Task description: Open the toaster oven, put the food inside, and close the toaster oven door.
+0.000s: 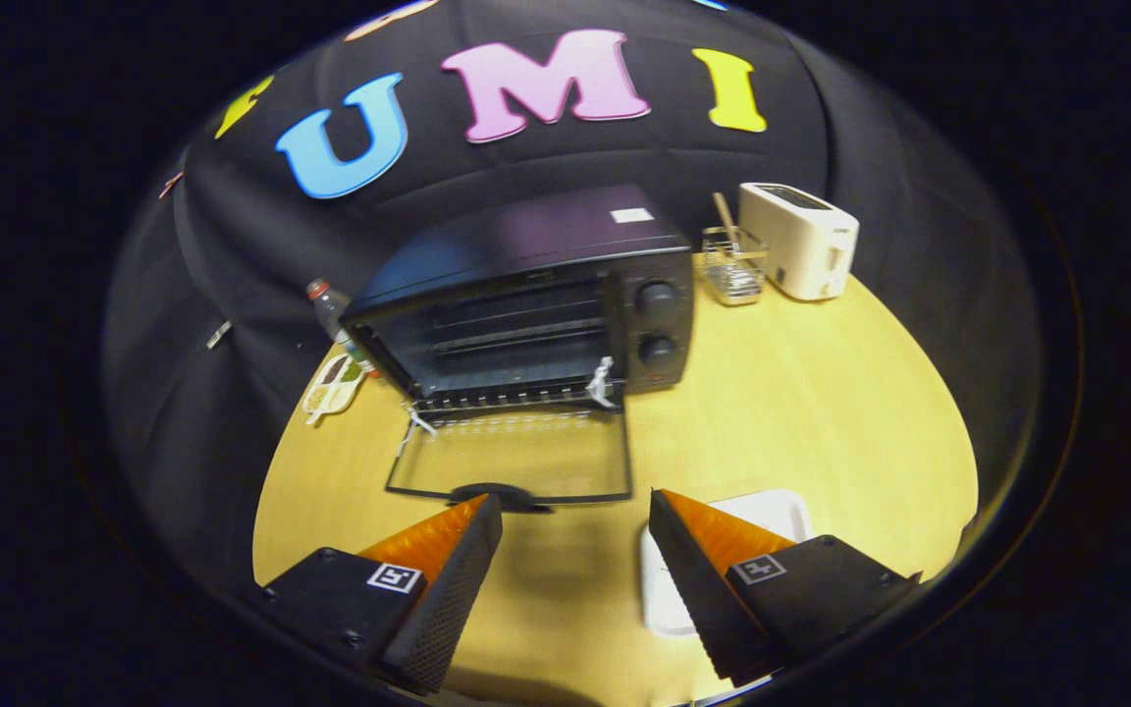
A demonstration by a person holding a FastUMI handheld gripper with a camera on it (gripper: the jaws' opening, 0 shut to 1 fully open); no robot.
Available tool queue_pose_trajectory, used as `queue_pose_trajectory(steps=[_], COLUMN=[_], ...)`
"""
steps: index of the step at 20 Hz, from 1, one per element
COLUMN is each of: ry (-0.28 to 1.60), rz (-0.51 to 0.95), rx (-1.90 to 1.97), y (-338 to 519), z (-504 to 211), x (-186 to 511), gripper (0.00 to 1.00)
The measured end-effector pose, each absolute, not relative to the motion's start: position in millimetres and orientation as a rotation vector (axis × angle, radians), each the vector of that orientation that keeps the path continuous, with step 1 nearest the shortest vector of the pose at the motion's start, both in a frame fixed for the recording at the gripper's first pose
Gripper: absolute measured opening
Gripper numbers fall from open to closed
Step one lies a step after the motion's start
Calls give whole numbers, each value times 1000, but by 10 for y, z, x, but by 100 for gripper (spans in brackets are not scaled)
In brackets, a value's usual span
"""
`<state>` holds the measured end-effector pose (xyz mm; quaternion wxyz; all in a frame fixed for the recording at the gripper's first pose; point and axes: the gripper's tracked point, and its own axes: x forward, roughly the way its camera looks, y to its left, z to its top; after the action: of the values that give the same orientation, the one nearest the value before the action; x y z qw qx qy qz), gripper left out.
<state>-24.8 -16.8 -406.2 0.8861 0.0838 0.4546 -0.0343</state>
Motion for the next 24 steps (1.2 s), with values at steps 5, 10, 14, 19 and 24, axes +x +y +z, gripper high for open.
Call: queue_pose_trajectory(steps=[5, 10, 14, 19, 24], ry=[1099, 1312, 1410, 1459, 1539], rz=[-132, -100, -64, -28, 37], rx=[46, 16, 19, 85, 128], y=[-1272, -1627, -1673, -1645, -1632], z=[-4372, -5028, -5320, -5395, -5365], x=[-659, -938, -982, -1015, -994], gripper=[77, 61, 61, 18, 17])
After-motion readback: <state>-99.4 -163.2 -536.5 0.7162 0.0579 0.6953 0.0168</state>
